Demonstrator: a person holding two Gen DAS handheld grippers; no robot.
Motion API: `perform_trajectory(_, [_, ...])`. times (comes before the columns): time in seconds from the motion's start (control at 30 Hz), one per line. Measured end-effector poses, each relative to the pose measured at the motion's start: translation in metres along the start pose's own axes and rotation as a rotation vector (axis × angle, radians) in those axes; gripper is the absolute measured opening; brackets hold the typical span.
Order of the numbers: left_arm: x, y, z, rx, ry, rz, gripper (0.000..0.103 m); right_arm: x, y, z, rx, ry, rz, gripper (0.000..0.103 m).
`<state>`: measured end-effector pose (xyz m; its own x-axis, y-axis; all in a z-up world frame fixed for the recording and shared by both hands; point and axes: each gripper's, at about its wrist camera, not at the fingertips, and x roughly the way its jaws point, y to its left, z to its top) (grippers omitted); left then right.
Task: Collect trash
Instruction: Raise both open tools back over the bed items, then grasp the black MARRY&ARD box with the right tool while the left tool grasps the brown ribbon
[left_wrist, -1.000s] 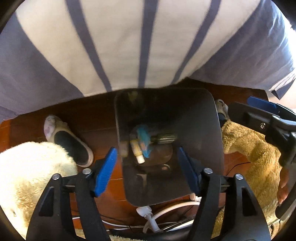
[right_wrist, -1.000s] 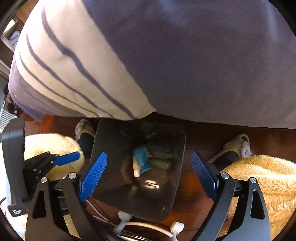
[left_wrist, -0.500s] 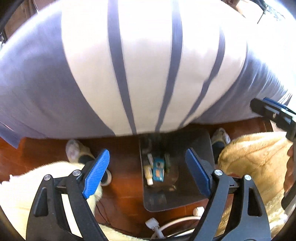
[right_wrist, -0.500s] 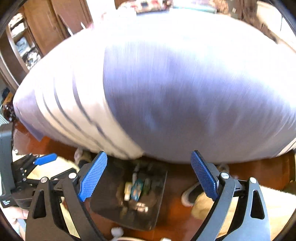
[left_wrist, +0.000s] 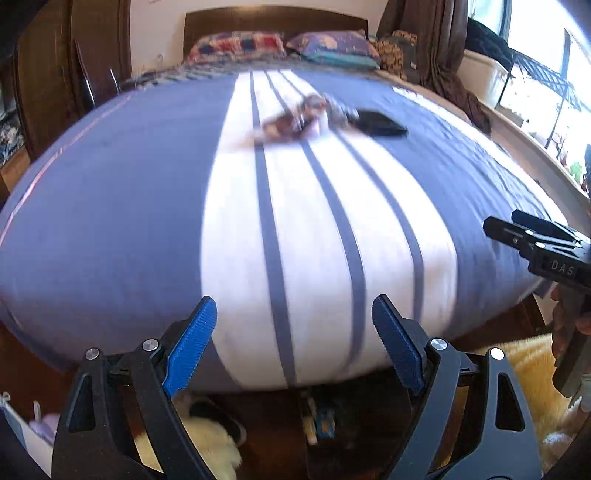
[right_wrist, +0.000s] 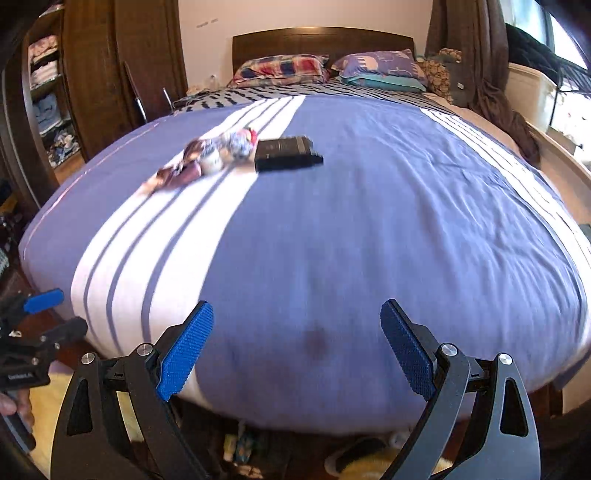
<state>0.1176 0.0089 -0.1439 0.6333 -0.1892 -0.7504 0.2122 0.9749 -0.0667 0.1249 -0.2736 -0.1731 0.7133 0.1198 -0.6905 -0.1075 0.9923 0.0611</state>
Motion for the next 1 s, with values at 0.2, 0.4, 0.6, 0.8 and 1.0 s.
perform_trajectory(0.2, [0.023, 0.016, 0.052, -0.009, -0.026, 0.03, 0.081, 0.033, 0.003, 0.046, -0.014, -0.015, -0.012, 0.093])
perform_trajectory(0.4, [0.051, 0.025, 0.09, -0.005, -0.026, 0.041, 0.081, 0.07, 0.015, 0.087, -0.041, 0.002, 0.019, 0.096])
perform_trajectory(0.6, [0.075, 0.031, 0.12, -0.005, -0.023, 0.031, 0.081, 0.101, 0.016, 0.123, -0.031, -0.013, 0.013, 0.096])
perform_trajectory(0.8, [0.099, 0.032, 0.139, 0.023, -0.011, 0.012, 0.074, 0.131, 0.02, 0.141, -0.049, 0.019, -0.006, 0.095])
perform_trajectory(1.0, [0.115, 0.034, 0.144, 0.027, 0.002, -0.016, 0.061, 0.155, 0.024, 0.148, -0.079, 0.08, -0.03, 0.094])
